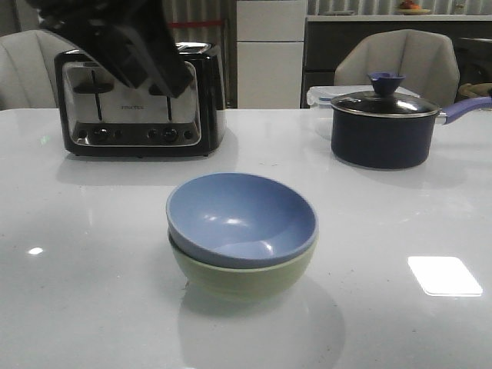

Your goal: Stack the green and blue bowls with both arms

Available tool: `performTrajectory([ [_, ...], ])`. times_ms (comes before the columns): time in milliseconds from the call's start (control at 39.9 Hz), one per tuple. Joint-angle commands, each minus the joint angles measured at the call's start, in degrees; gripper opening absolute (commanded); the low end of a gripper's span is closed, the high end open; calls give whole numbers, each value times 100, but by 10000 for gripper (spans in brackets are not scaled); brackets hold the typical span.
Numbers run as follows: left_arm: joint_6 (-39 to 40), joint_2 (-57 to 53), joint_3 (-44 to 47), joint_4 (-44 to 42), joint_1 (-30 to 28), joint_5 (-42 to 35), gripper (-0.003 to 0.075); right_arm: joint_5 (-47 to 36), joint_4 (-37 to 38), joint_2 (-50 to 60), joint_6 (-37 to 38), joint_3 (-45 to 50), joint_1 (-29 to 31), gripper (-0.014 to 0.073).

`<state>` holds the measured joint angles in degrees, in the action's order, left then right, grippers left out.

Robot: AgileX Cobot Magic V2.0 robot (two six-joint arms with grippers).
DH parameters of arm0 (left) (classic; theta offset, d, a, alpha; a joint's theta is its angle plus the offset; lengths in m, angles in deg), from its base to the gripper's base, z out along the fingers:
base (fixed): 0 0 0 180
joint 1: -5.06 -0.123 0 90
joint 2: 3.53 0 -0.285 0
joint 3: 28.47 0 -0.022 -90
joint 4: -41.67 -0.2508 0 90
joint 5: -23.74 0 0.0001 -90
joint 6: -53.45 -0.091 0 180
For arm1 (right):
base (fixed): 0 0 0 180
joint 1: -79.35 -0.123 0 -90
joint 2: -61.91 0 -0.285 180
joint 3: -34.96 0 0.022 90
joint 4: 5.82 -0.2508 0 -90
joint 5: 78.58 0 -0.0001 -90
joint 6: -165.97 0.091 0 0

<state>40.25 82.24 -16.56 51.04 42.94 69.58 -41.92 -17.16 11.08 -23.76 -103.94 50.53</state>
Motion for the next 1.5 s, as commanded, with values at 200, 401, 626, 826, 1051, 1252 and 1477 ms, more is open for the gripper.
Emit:
performTrajectory([
  [200, 1280, -1747, 1003, -1231, 100, -19, 403, -388, -34, 37, -51, -148, -10, 406],
  [401, 1733, -2753, 1675, -1499, 100, -176, 403, -387, -20, 37, -51, -148, -10, 406],
  [626, 1865, -3417, 2153, -1474, 100, -647, 403, -107, 293, 37, -51, -148, 0, 393],
  [826, 1865, -3456, 2251, -1474, 100, -902, 403, 47, 537, 37, 172, -100, 0, 313],
  [1051, 1865, -3456, 2251, -1474, 100, -927, 392, 47, 563, 37, 257, -100, 0, 248],
  [1252, 1865, -3456, 2251, -1474, 100, -927, 190, 47, 563, 37, 257, -100, 0, 64],
  [1477, 1865, -3456, 2251, -1462, 100, -860, 93, 96, 563, 37, 257, -100, 0, 57],
])
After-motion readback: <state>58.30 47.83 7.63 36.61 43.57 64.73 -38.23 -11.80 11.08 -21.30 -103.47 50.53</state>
